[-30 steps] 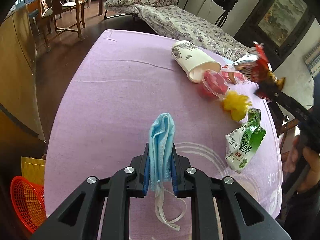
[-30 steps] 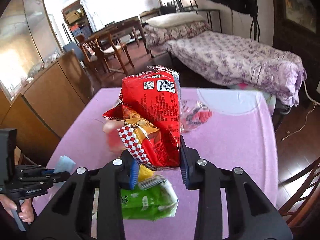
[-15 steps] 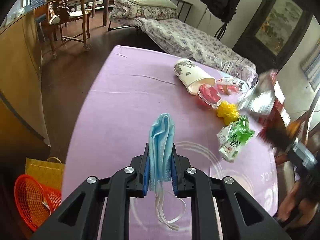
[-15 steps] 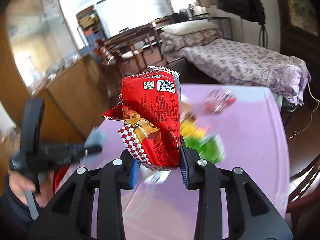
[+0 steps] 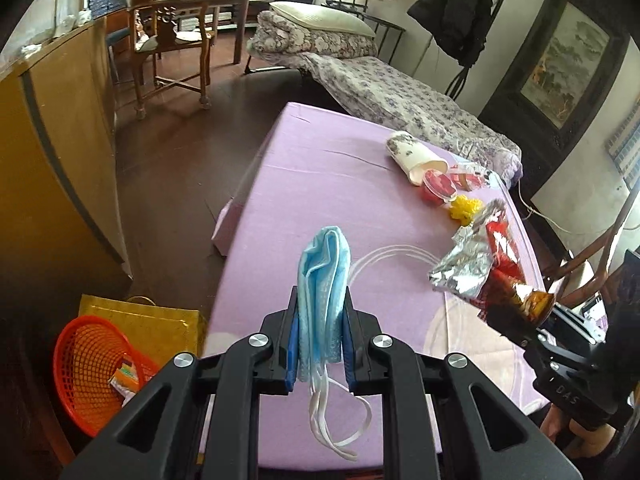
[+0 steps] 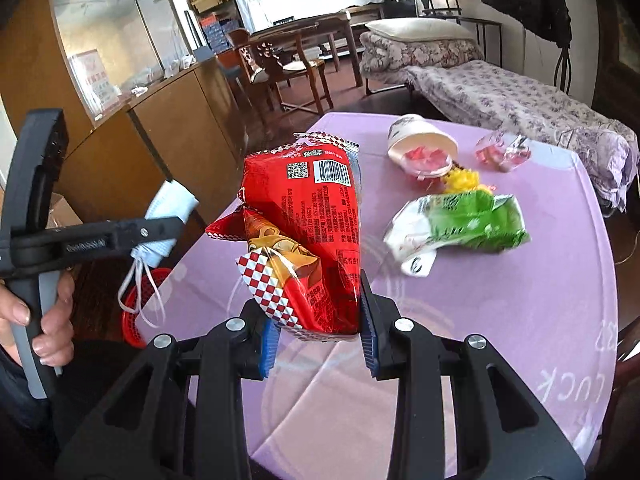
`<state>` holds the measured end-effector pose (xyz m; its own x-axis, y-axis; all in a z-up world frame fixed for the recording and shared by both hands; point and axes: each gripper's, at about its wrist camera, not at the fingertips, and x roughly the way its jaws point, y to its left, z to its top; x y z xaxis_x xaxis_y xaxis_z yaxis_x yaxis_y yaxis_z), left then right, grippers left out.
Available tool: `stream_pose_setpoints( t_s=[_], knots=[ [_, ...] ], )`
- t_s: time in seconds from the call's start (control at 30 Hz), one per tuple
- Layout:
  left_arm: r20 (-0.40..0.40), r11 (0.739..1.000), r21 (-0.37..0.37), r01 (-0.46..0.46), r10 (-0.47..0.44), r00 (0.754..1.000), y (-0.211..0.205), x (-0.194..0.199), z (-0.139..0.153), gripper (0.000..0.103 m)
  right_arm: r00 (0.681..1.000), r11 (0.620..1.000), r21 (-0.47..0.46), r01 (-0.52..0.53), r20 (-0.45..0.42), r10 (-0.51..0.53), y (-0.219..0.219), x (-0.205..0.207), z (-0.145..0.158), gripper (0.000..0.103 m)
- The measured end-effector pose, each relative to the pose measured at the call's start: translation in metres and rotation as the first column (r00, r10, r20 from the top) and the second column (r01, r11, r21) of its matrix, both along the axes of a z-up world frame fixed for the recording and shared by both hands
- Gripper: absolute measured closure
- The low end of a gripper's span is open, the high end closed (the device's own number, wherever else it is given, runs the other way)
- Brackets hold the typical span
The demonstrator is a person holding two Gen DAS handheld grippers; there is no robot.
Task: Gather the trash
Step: 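Carry the mask and chip bag over the red wastebasket with both grippers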
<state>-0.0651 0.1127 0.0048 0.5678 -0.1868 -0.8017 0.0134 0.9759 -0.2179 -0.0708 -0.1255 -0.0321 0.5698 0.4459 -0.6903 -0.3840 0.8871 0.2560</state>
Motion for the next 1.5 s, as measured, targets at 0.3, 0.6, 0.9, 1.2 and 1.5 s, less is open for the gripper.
stream_pose_setpoints(
  t_s=[0.3,0.6,0.9,1.2,1.5],
  knots=[
    [0.04,0.999,-0.025,-0.043,0.044,0.998,0.035,-0.026,0.017,0.085,0.999,0.999,-0.002,-0.054,0.005,0.054,0.025,-0.01,0.013,0.068],
    [0.051,0.992,-0.043,-0.12,0.122,0.991,0.088,-0.053,0.018,0.085,0.98,0.98,-0.033,-0.198,0.01,0.198,0.087,-0.016,0.026,0.068],
    [0.029,0.964,-0.046,-0.261,0.262,0.965,0.159,-0.082,0.01,0.085,0.923,0.92,-0.085,-0.383,0.012,0.385,0.175,-0.018,0.04,0.068],
    [-0.056,0.909,-0.026,-0.416,0.414,0.908,0.238,-0.111,-0.024,0.085,0.821,0.803,-0.175,-0.57,-0.069,0.567,0.279,-0.015,0.023,0.068],
    [-0.183,0.854,-0.013,-0.52,0.509,0.841,0.293,-0.121,-0.081,0.085,0.705,0.678,-0.195,-0.709,-0.22,0.674,0.361,-0.012,-0.017,0.068]
  ],
)
